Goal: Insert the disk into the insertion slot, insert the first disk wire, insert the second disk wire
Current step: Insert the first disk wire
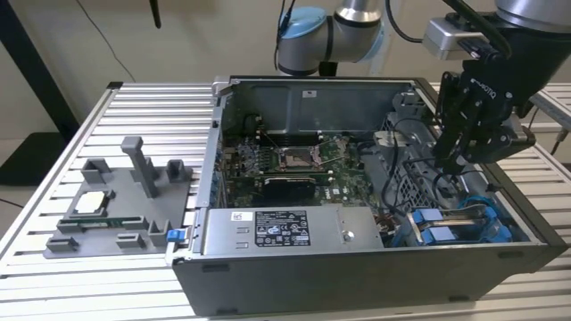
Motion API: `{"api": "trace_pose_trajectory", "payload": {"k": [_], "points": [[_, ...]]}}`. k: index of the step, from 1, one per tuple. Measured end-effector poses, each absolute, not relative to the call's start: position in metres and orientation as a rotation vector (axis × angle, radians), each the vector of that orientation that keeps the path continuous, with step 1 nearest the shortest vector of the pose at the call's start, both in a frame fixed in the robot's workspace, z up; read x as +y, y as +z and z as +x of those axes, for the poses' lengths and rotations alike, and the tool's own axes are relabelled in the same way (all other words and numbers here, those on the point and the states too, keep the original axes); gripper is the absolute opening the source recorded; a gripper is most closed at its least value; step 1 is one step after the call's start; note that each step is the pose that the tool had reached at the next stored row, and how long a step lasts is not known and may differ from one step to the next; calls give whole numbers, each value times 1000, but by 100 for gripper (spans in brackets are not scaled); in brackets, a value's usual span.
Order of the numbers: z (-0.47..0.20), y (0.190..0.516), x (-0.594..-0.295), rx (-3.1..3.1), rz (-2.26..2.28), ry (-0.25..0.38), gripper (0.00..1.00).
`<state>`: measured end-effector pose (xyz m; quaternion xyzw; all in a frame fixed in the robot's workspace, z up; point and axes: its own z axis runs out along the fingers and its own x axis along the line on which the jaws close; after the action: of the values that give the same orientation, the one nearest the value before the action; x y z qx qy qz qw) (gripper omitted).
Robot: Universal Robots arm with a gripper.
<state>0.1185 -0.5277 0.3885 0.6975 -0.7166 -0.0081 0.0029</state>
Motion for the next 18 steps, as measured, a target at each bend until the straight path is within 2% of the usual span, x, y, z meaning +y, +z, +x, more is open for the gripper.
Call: {"api": "trace_pose_trajectory", "payload": {"k": [1, 18], "points": [[118, 388, -528, -2247, 2187, -25, 0], [118, 388, -528, -2252, 2192, -37, 0]]}}
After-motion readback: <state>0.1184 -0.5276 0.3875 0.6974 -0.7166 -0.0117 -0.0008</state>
